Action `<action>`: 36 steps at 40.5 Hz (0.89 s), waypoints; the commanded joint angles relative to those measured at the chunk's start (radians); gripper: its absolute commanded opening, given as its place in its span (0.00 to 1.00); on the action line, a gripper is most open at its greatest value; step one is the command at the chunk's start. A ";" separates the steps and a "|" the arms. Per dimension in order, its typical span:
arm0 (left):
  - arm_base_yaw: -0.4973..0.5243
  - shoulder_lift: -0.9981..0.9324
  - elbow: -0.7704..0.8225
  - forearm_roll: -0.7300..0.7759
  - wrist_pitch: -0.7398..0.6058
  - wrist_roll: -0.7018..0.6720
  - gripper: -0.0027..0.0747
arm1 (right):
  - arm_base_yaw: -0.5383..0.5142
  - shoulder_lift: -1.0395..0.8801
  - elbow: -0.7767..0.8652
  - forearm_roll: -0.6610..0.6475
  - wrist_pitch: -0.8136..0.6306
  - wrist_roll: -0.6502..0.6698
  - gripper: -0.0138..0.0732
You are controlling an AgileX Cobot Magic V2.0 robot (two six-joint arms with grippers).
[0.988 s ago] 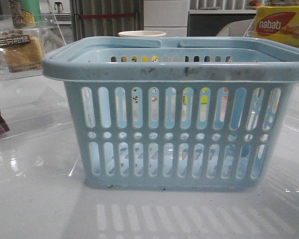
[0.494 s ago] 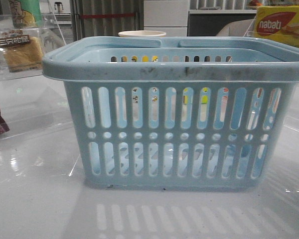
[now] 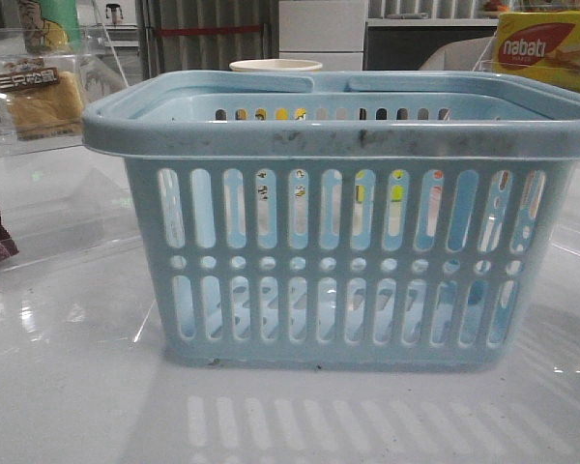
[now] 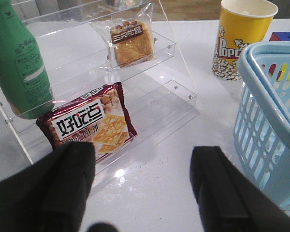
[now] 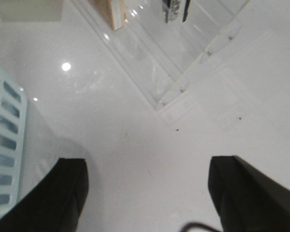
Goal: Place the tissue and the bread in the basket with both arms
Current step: 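Reach the right gripper down and grasp the small white box with black ends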
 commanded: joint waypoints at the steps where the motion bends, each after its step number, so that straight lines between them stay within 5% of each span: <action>1: -0.005 0.010 -0.028 -0.017 -0.086 -0.003 0.60 | -0.037 0.058 -0.103 -0.012 -0.067 0.002 0.86; 12: -0.005 0.010 -0.028 -0.017 -0.086 -0.003 0.53 | -0.056 0.282 -0.313 -0.010 -0.068 0.002 0.86; 36: -0.005 0.010 -0.028 -0.017 -0.086 -0.003 0.53 | -0.053 0.667 -0.607 0.076 -0.148 0.002 0.86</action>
